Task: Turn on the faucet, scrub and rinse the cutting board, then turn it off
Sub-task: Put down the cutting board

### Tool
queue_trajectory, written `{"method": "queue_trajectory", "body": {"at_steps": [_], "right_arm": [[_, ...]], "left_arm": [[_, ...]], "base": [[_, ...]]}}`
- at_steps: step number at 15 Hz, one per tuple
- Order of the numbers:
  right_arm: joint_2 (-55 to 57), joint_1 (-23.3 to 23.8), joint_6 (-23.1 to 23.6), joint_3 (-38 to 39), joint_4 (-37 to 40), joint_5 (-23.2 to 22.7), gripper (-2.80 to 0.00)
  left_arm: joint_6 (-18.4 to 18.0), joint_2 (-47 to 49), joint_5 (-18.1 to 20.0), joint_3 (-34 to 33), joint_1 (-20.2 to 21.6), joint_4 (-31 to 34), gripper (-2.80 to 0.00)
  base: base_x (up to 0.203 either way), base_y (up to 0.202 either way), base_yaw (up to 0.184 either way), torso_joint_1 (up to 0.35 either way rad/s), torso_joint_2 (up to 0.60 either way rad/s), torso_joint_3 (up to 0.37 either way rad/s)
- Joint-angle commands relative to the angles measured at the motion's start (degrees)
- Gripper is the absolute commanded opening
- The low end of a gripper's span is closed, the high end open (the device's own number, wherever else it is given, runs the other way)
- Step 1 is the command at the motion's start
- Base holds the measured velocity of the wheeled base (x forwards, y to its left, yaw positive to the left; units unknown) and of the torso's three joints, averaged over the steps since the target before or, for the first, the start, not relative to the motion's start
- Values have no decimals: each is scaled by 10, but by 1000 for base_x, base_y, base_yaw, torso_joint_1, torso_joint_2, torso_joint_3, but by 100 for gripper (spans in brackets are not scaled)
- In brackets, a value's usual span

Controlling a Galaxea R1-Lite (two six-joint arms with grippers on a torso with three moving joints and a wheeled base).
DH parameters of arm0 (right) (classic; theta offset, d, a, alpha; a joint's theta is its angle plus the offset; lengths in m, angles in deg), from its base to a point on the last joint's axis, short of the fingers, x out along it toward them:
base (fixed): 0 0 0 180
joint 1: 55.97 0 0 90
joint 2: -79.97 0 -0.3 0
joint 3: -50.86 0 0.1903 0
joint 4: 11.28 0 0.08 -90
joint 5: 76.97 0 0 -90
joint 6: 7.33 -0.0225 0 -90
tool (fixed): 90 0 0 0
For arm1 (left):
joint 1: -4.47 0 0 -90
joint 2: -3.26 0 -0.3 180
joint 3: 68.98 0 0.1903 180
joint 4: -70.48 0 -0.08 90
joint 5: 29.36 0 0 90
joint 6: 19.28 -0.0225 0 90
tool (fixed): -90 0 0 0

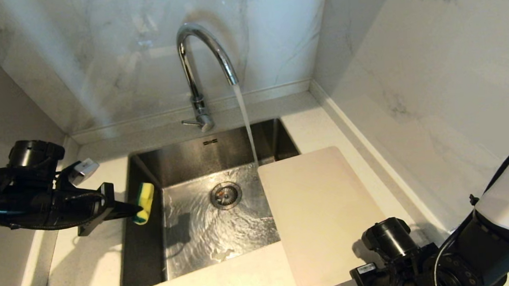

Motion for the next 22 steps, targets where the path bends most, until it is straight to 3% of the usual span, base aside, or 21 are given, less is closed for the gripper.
{"method": "queue_trajectory", "body": {"at_steps": [1, 12, 13, 19, 22], "right_arm": [[11, -5, 5, 0, -1, -1, -280], [19, -5, 7, -11, -2, -11, -280], [18, -5, 7, -9, -2, -11, 0], [-28, -5, 5, 27, -1, -13, 0], [-64, -5, -9, 33, -1, -38, 0]], "left_arm": [[2, 1, 1, 0, -1, 1, -280], [3, 1, 1, 0, -1, 1, -280], [3, 1, 1, 1, -1, 1, -280], [3, -5, 1, 0, -5, 1, -280], [4, -9, 1, -4, -12, 1, -280]], "base": [[0, 0, 0, 0, 0, 0], [0, 0, 0, 0, 0, 0], [0, 0, 0, 0, 0, 0], [0, 0, 0, 0, 0, 0], [0, 0, 0, 0, 0, 0]]}}
